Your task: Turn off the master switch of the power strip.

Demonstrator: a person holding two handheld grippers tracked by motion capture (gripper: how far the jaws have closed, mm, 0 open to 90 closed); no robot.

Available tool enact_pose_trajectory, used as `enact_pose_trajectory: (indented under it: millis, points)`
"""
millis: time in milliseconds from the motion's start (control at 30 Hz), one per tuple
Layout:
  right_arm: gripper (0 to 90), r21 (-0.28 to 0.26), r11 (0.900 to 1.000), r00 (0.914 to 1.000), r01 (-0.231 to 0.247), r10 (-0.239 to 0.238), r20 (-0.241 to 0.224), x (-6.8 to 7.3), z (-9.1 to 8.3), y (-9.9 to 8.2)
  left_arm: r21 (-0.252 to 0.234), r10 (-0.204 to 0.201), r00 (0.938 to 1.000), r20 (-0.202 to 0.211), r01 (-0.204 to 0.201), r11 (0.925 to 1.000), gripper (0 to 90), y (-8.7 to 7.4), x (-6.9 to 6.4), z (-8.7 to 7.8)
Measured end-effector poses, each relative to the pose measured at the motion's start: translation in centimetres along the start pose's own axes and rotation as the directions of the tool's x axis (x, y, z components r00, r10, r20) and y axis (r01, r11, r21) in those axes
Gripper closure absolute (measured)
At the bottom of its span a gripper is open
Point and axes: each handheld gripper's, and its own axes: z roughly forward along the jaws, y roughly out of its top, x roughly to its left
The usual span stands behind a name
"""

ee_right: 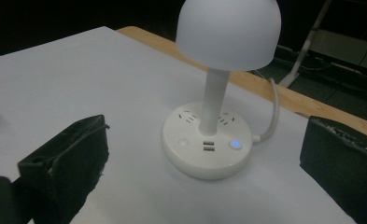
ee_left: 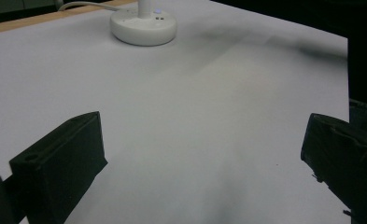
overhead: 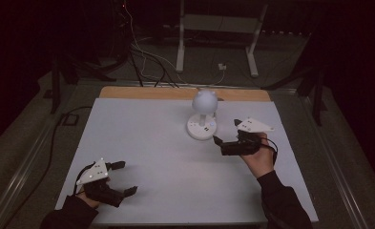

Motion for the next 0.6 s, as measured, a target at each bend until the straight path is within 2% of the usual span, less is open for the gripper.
enact_pose_trajectory:
  millis: [367, 467, 600]
  points:
    - [0.0, -0.009, 0.999, 0.999, -0.044, 0.044, -0.002, -1.0, 2.2, 0.2, -0.002, -0.001, 1.0, 0.003, 0.001, 1.0, 0.3, 0.0, 0.0, 0.0]
    - [0.0, 0.005, 0.999, 0.9989, -0.045, 0.045, 0.012, -1.4, 2.8, 0.1, -0.003, -0.001, 1.0, 0.004, 0.001, 1.0, 0.3, 0.0, 0.0, 0.0]
    - [0.0, 0.005, 0.9976, 0.9963, -0.069, 0.069, 0.051, -1.8, 3.6, -0.1, -0.001, -0.004, 1.0, 0.006, 0.004, 1.0, 0.3, 0.0, 0.0, 0.0]
